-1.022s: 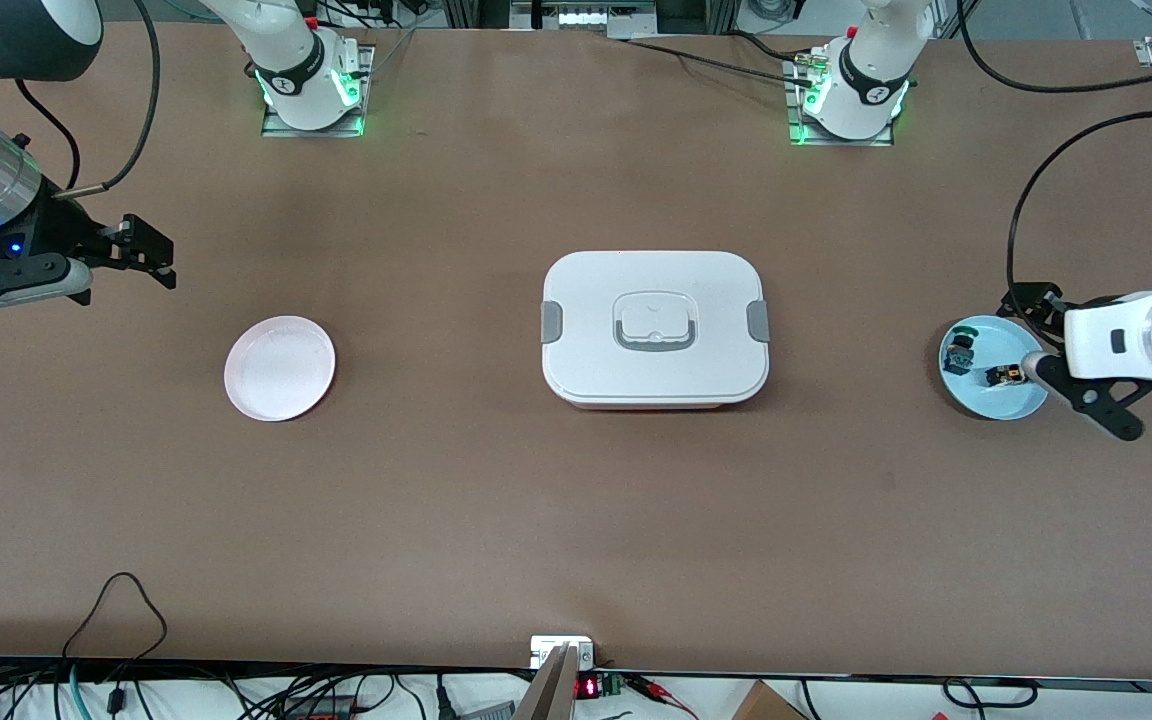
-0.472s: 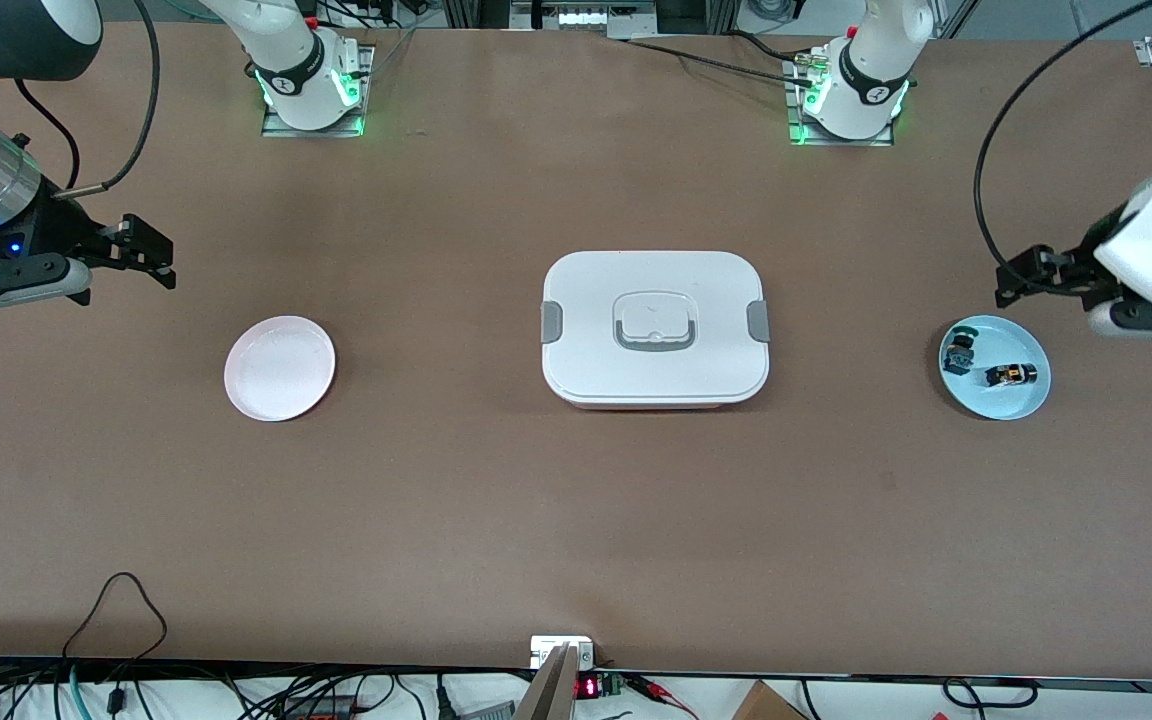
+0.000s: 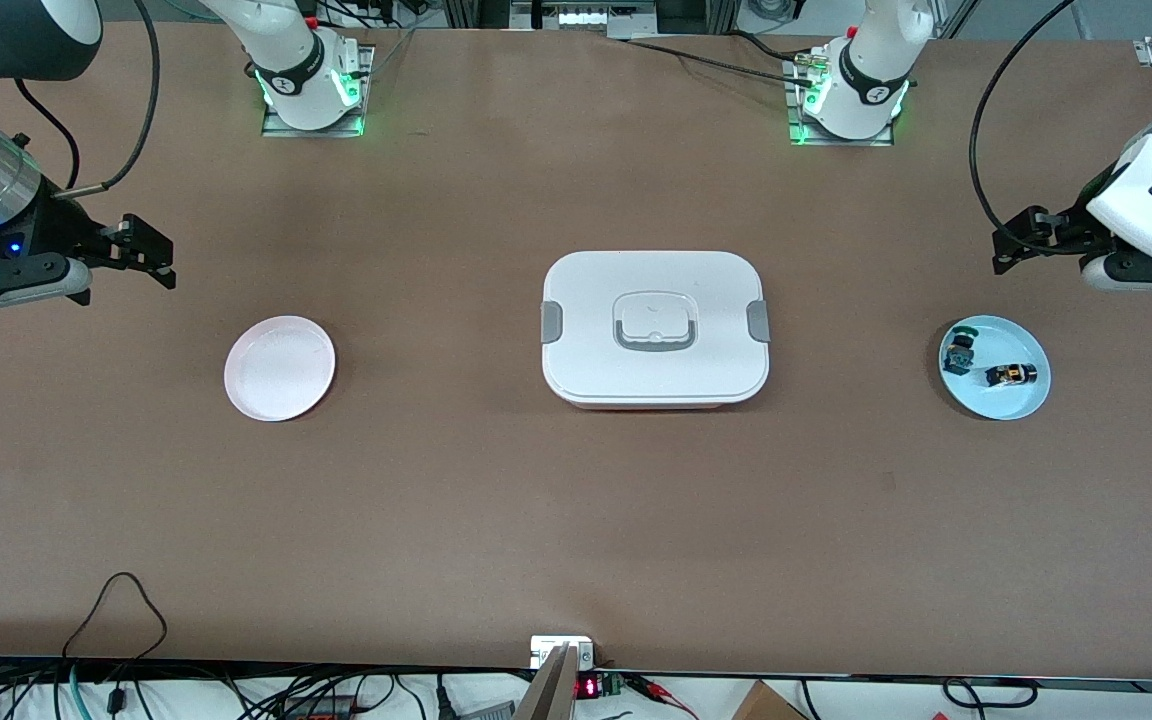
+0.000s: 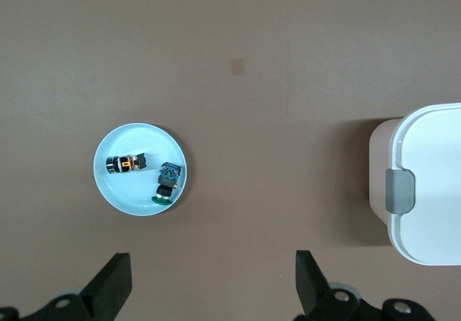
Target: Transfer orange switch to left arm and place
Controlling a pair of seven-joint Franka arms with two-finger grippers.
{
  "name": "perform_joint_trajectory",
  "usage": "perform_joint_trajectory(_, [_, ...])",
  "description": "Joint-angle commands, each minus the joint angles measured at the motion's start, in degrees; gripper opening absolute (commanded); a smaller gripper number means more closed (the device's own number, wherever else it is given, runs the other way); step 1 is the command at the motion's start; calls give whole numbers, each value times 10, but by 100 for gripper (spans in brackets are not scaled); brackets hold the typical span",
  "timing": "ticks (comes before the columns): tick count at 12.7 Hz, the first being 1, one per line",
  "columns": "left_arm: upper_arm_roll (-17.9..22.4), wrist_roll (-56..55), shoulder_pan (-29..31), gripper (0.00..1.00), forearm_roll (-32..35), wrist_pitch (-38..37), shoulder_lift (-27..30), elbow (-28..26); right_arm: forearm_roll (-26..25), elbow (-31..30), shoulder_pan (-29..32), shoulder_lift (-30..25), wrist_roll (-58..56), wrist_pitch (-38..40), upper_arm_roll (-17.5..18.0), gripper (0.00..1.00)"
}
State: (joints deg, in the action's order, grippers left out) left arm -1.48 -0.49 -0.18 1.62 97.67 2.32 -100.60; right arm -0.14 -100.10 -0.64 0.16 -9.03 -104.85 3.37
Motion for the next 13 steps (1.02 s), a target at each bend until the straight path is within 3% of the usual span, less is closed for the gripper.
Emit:
perform_joint_trajectory(1, [11,-7,-11,100,-12,-8,6,1,0,11,-1,4,9,6,1,100])
perform_joint_trajectory(13, [4,-11,-12,100,-12,-34,-1,19,0,11,-1,4,9,7,1,100])
